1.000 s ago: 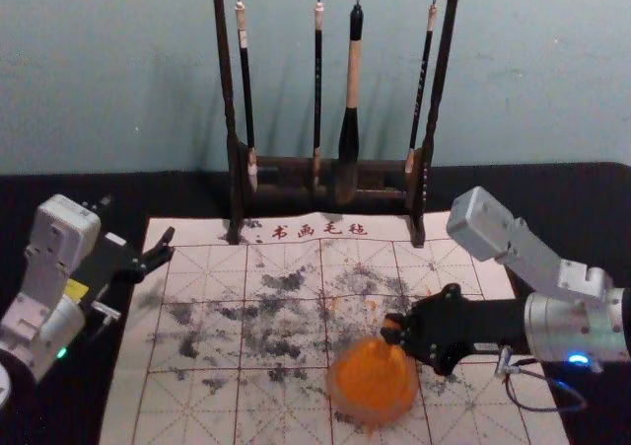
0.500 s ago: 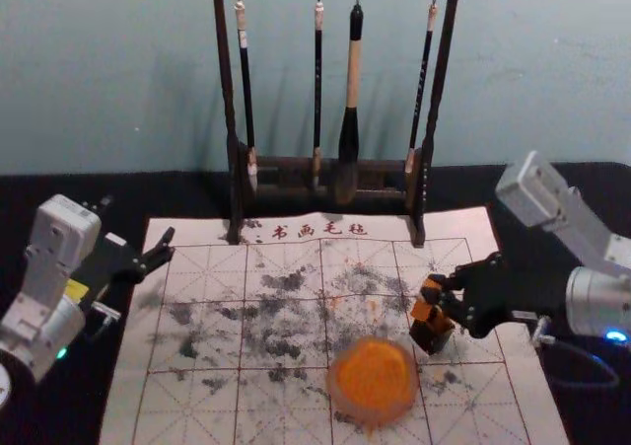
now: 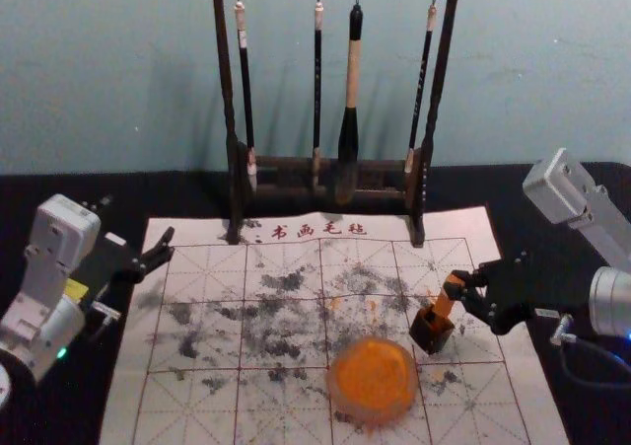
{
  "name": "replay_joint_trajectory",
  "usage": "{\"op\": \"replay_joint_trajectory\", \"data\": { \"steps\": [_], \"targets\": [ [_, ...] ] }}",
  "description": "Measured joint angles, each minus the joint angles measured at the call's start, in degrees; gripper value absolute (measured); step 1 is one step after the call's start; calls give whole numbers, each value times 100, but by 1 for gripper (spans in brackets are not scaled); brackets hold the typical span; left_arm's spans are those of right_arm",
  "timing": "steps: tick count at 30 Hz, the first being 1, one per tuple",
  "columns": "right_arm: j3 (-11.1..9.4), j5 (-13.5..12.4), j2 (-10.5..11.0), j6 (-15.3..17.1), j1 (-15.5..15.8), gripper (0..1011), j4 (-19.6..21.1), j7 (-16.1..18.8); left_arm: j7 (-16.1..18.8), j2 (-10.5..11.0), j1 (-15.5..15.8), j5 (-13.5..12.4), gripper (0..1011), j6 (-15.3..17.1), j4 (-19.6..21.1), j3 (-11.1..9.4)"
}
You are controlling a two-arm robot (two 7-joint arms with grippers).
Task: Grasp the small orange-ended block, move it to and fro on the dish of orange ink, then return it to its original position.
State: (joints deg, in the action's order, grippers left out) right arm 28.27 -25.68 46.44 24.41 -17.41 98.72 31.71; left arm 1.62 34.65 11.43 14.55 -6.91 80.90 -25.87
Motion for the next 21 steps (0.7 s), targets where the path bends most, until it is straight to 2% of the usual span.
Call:
{"op": "replay_joint_trajectory", "data": {
  "steps": [12, 21],
  "targets": [
    [20, 24, -67, 34, -16, 86, -103, 34, 0, 0, 0, 0, 1001, 0, 0, 0],
    [162, 117, -199, 90, -149, 86, -312, 114, 0, 0, 0, 0, 1001, 0, 0, 0]
  ]
}}
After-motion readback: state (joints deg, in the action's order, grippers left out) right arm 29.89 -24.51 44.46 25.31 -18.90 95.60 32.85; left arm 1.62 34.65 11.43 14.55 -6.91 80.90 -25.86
